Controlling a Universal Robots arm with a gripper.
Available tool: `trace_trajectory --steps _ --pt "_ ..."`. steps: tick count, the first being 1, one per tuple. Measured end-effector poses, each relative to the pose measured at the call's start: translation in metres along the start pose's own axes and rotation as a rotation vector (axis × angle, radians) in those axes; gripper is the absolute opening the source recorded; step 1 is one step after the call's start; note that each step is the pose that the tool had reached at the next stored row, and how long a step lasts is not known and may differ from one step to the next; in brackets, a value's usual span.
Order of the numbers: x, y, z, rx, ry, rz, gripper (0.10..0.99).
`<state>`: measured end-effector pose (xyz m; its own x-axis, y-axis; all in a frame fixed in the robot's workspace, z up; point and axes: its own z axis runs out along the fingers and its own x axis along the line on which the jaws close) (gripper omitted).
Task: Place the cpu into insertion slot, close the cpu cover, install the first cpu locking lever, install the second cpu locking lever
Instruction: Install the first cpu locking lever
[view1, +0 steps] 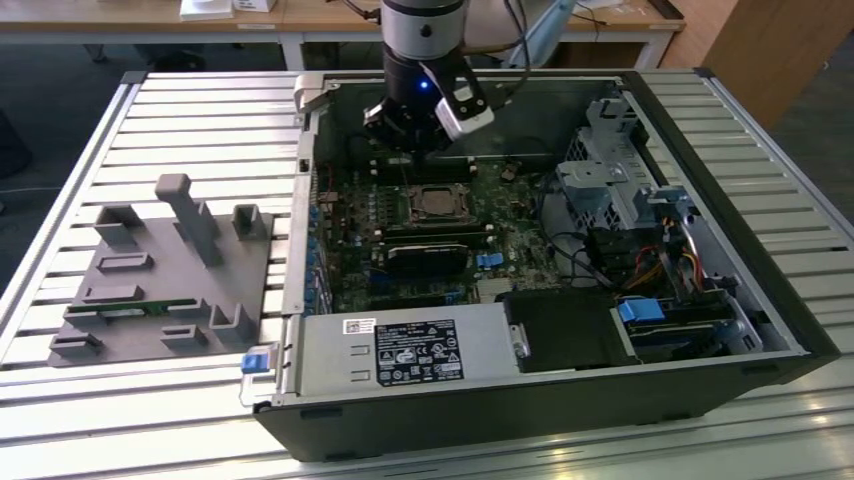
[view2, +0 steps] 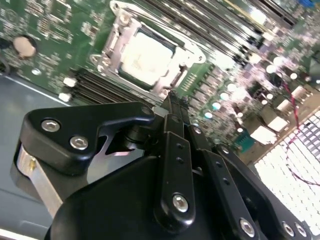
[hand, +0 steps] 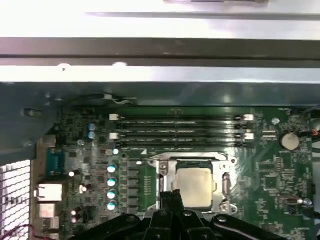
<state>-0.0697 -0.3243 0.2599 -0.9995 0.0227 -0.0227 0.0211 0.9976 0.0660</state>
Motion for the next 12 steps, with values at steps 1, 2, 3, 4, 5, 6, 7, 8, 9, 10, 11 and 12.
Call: trace_trajectory --steps 1,2,3,4,5,6,7,8,9,10,11,12 --pt "0.0034 0.0 0.0001 0.0 0.0 0.0 0.106" --pt "0.0062 0.0 0.0003 0.0 -0.0001 0.0 0.106" --pt "0.0084 0.0002 0.0005 0.0 -0.0002 0.0 0.106" --pt "0.0099 0.0008 0.0006 0.0 -0.0002 0.0 0.106" --pt "0.0114 0.0016 0.0006 0.0 0.0 0.0 0.106" --pt "0.0128 0.0025 0.0007 0.0 0.0 0.0 0.106" --pt "0.0147 0.0034 0.0007 0.0 0.0001 0.0 0.106" --pt "0.0164 0.0043 0.0008 0.0 0.0 0.0 0.106" --pt "0.0183 0.0051 0.0009 0.0 0.0 0.0 0.106" --pt "0.02 0.0061 0.0011 0.0 0.0 0.0 0.106" --pt "0.0217 0.0071 0.0012 0.0 0.0 0.0 0.106" --pt "0.0282 0.0117 0.0021 0.0 0.0 0.0 0.106"
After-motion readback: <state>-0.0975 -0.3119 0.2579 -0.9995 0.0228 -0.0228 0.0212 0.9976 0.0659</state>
